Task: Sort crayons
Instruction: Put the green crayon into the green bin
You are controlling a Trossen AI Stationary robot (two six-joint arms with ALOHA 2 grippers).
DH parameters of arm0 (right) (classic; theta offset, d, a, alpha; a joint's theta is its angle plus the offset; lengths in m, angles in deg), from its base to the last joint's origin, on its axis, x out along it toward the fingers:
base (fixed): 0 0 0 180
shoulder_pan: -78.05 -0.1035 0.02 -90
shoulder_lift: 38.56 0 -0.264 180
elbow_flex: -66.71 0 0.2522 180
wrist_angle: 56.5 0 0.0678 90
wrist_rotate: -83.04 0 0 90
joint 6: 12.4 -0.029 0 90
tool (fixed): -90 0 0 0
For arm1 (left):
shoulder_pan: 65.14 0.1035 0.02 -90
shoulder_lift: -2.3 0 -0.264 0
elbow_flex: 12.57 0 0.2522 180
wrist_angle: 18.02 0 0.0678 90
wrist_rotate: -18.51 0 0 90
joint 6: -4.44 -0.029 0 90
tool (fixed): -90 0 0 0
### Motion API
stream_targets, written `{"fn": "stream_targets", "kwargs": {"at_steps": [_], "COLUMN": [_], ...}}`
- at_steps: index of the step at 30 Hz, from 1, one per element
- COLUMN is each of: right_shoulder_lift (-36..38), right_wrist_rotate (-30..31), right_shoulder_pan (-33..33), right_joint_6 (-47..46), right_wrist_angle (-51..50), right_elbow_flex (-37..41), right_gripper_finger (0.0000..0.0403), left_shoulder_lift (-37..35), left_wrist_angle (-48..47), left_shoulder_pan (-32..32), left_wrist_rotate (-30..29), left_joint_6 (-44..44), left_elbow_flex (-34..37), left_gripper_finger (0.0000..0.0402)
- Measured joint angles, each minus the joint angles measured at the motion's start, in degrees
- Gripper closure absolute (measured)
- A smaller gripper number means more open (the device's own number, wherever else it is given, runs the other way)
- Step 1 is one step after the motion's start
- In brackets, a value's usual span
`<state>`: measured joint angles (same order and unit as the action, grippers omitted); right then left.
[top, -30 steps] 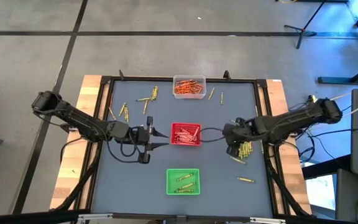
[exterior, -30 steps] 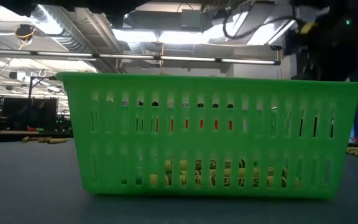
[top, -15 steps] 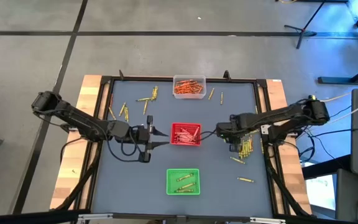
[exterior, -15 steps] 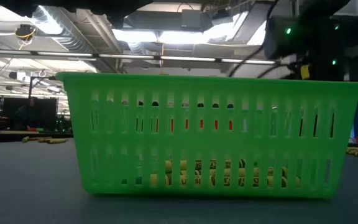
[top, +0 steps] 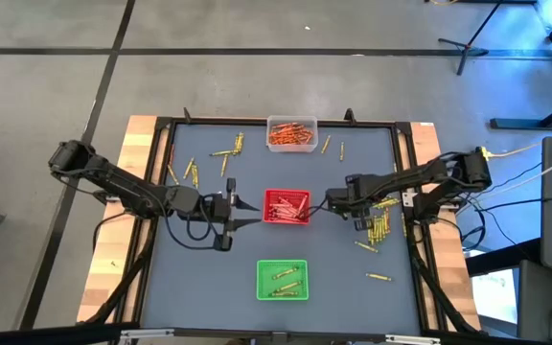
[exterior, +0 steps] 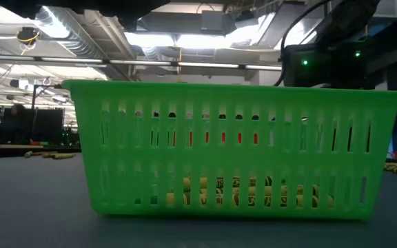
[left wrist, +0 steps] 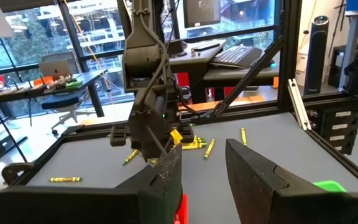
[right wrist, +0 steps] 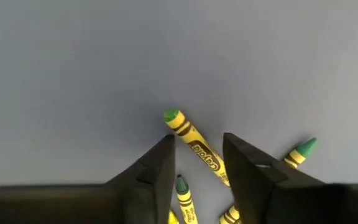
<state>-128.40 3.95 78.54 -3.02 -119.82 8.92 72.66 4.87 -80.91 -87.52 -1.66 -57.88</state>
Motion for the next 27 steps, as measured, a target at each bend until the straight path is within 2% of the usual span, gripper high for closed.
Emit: {"fn": "stream_targets", "kwargs": {"at_steps": [6,8,14,20,27], "right_shoulder_lift": [-0.01,0.02,0.07,2.37,3.5], "right_wrist_rotate": [-1.21,-1.41,-0.43,-2.11,-4.95], "right_shoulder_pan": [-0.08,-0.06,-0.07,-0.29,-7.04], "right_joint_6": [2.22,2.94,2.92,0.16,-7.69], "right_wrist_angle": [0.11,0.22,0.0,-3.57,-2.72], "right_elbow_flex": [0.0,0.0,-1.25,-8.43,-19.17], "right_gripper_finger": [0.0372,0.0392,0.0374,0.0394,0.0394], "left_shoulder_lift": [0.0,0.0,0.0,0.0,0.0], "left_wrist_angle": [0.01,0.02,0.02,0.03,0.04], "left_shoulder_pan": [0.0,0.0,0.0,0.0,0.0], "left_wrist_rotate": [0.02,0.0,0.02,0.02,0.01], "left_joint_6": [-0.01,-0.01,-0.03,-0.03,-0.05], "left_elbow_flex": [0.0,0.0,0.0,0.0,0.0], "left_gripper_finger": [0.0292,0.0292,0.0292,0.0292,0.0292]}}
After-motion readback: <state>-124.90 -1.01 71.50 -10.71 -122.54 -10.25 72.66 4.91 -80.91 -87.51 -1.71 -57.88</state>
